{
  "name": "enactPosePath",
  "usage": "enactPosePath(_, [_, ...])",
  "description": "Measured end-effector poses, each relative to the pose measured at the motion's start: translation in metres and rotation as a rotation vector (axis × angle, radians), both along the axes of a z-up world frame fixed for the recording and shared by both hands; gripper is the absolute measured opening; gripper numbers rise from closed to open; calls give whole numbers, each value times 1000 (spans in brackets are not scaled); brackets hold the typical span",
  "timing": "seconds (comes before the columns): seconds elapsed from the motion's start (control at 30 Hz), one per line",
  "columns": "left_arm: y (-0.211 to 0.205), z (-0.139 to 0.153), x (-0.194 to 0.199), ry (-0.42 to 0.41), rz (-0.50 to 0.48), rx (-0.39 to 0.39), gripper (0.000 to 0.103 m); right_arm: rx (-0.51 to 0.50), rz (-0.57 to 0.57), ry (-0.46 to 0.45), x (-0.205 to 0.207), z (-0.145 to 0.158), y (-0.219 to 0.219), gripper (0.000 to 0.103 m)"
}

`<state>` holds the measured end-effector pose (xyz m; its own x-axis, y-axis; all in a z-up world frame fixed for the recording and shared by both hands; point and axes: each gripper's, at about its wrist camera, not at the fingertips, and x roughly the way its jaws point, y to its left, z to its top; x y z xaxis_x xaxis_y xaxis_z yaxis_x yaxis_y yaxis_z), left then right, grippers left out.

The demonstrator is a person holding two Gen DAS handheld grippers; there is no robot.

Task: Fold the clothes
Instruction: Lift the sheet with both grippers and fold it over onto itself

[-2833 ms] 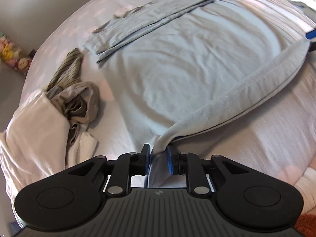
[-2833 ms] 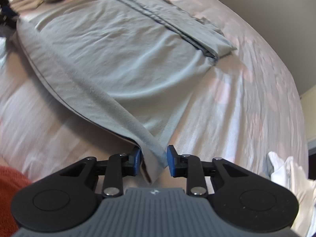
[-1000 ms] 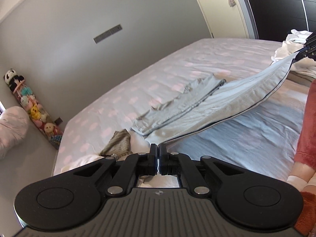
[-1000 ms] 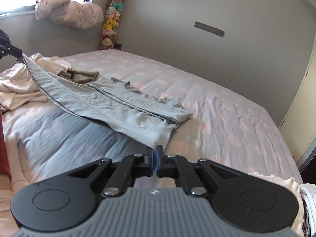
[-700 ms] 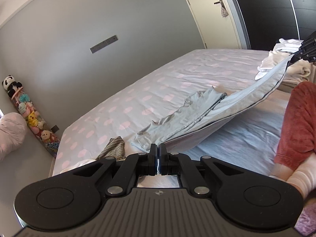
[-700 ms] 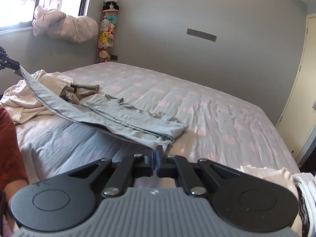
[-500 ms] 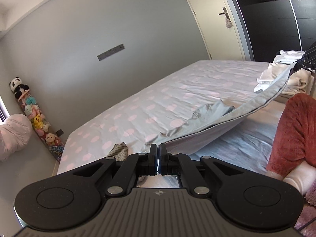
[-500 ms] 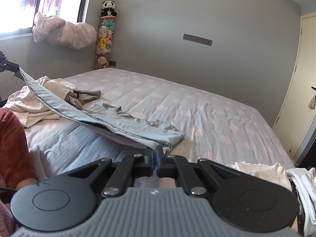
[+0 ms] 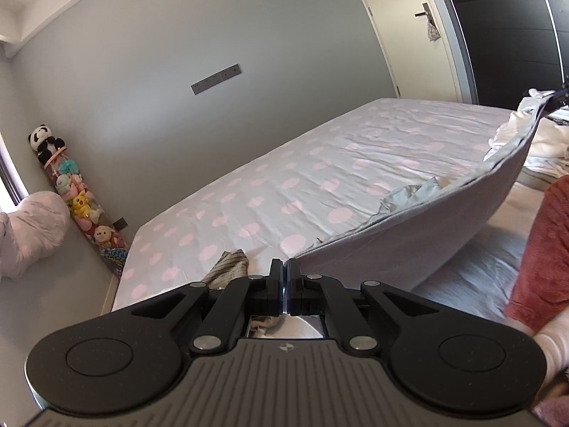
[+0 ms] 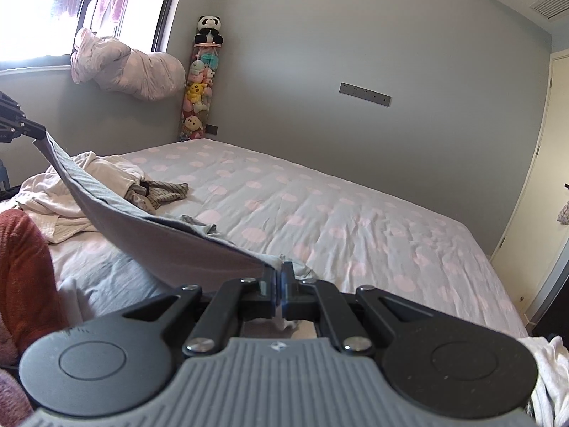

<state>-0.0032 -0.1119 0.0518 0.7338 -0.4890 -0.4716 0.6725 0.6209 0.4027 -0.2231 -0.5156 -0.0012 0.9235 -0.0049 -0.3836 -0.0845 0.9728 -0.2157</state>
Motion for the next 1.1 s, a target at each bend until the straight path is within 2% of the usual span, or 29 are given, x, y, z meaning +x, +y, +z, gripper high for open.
enactPosePath(0.17, [-26,-7,40,6,-7,47,0,-13,-4,18,52,-1,-15,3])
enactPosePath(0.6, [-82,-60,147,142,31,161,0,46,0,162,198,-38,-49,3])
enactPosePath(0.83, [-120,-105,215,222,49,207,0,76,-21,259,276,-79,-69,3])
enactPosePath(1.1, [-147,-169,281,330,80,227,0,172,-58,362,358,-148,-94,3])
